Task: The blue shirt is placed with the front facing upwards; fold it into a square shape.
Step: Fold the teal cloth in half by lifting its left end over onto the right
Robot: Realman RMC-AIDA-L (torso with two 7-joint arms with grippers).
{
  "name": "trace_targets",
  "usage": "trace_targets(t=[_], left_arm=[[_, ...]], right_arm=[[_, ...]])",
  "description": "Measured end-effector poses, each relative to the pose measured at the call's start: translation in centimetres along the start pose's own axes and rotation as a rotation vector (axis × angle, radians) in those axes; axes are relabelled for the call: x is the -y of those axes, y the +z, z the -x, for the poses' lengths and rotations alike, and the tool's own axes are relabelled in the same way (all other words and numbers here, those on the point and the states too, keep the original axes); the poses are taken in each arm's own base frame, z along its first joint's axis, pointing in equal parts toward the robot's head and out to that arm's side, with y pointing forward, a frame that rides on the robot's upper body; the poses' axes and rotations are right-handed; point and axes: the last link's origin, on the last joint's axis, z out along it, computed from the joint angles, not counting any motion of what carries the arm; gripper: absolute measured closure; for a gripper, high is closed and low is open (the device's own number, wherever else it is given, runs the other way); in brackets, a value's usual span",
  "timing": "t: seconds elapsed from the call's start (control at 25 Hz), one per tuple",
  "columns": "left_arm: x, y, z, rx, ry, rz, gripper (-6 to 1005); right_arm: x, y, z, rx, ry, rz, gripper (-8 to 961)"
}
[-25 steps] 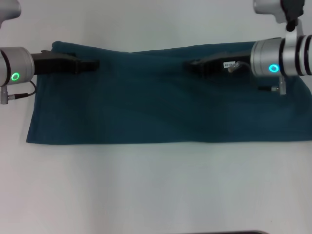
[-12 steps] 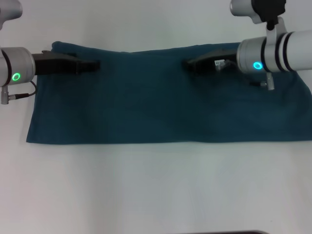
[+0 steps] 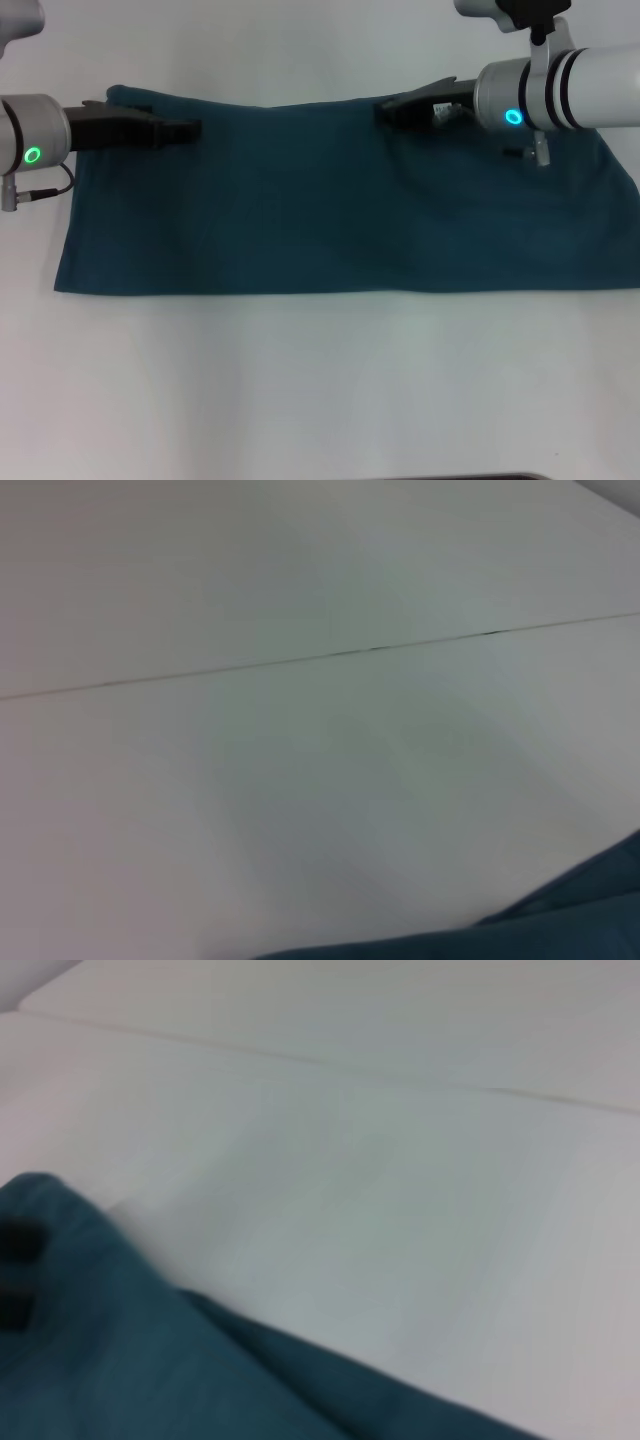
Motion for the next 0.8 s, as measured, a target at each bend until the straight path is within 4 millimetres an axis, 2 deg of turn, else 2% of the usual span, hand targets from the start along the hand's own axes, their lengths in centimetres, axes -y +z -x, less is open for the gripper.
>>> trace_targets(t=[0.16, 0.32, 0.8], left_arm=[[0.1, 0.0, 0.0, -0.001, 0.0, -0.003, 203], [0.0, -0.1, 0.0, -0.001, 0.001, 0.0, 203], [-0.1, -0.1, 0.3, 0.007, -0.002, 0.012, 204]], right_arm=[[0.9, -0.6, 0.5, 0.068, 0.034, -0.019, 873], [1.7, -1.8, 0.1, 0.121, 0.055, -0.007, 870], [4.3, -6.9, -4.1, 0.145, 0.128, 0.029, 860]])
